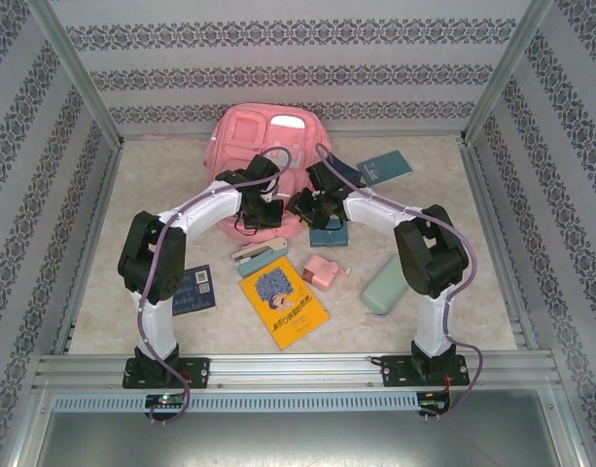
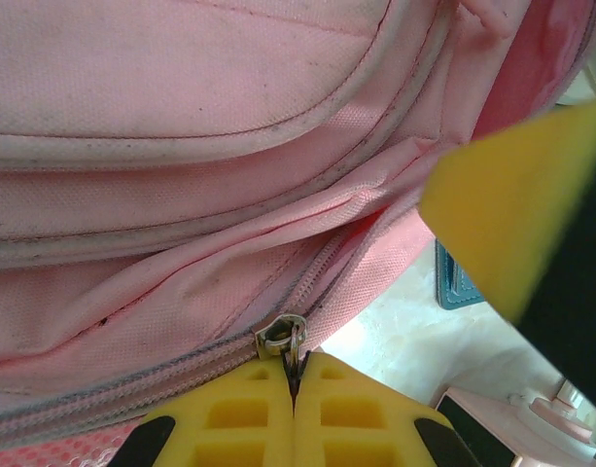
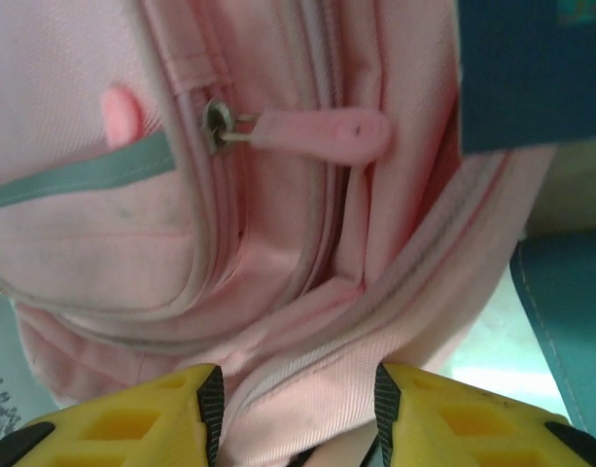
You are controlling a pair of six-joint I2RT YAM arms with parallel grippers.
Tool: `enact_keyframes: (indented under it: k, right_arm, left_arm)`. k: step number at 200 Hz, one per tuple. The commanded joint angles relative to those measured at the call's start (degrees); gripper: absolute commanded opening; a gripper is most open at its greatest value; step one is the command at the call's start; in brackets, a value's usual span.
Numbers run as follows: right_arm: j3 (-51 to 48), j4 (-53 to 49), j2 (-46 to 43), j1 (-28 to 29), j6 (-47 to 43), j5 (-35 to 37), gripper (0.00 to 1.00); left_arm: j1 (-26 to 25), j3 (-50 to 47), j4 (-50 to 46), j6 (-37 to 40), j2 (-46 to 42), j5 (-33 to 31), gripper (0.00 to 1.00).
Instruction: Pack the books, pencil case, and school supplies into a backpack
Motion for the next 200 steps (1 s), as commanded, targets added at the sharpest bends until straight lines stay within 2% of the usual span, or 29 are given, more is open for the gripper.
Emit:
enact_keyframes:
  k: [1, 26, 38, 48, 74, 96, 149, 200]
  right_arm:
    - [2.8, 1.5, 2.8, 0.2, 2.2, -1.2, 0.43]
    - [2.5, 2.6, 4.3, 0.5, 3.6, -1.4, 0.3]
    - [2.7, 2.6, 4.7, 0.5, 3.5, -1.1, 0.16]
    - [3.0, 2.4, 4.8, 0.2, 3.0, -0.8, 0.0]
    - [3.4, 1.5, 3.5, -0.6, 1.5, 1.5, 0.0]
    - [3.1, -0.2, 1.6, -1.2, -0.5, 4.7, 0.0]
    - [0.0, 0.1, -2.1, -3.5, -1.9, 7.0, 0.0]
    - [1.6, -0.5, -2.1, -3.8, -3.7, 6.9, 0.0]
  left_arm:
    - [-1.3, -0.3, 1.8, -0.2, -0.4, 1.5, 0.0]
    - [-1.3, -0.3, 1.3, 0.2, -0.8, 1.2, 0.0]
    - [-1.2, -0.3, 1.0, 0.6, -1.1, 0.6, 0.0]
    - [-1.3, 0.1, 0.1, 1.1, -1.3, -0.4, 0.0]
    - [-0.4, 1.0, -4.1, 2.7, -1.0, -5.3, 0.0]
    - [2.8, 0.2, -7.3, 3.9, -1.7, -8.0, 0.0]
    - [12.6, -3.6, -12.9, 7.9, -3.9, -15.8, 0.0]
    - [24.2, -1.9, -12.9, 8.9, -2.0, -17.4, 0.0]
